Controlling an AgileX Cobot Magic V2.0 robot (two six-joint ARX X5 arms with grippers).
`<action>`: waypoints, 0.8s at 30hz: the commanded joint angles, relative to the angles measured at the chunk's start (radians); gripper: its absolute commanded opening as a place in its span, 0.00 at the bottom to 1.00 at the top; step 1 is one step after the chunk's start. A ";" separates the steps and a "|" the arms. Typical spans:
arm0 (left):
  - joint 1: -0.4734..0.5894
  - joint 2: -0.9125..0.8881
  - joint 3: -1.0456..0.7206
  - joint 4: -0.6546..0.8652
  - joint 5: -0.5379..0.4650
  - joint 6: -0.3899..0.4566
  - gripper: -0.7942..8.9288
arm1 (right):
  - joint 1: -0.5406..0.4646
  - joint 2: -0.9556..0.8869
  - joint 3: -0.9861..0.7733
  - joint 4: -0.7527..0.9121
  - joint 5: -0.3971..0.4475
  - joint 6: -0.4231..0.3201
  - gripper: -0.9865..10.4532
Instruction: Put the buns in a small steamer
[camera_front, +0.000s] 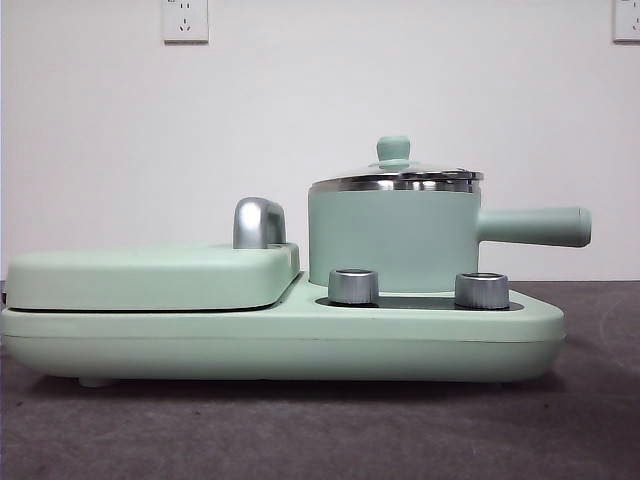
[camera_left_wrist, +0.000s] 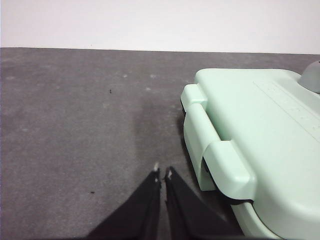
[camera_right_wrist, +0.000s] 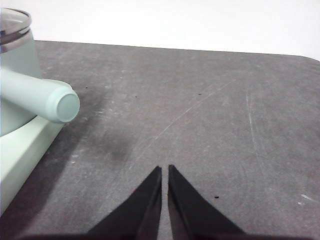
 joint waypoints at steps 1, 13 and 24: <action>0.000 -0.001 -0.018 0.000 -0.001 0.006 0.10 | -0.002 -0.003 -0.006 0.005 0.001 -0.005 0.10; 0.000 -0.001 -0.019 -0.002 -0.001 0.006 0.10 | 0.000 -0.003 -0.006 -0.002 0.000 -0.005 0.10; 0.000 -0.001 -0.019 -0.003 -0.001 0.006 0.10 | 0.000 -0.003 -0.006 -0.006 0.000 -0.005 0.10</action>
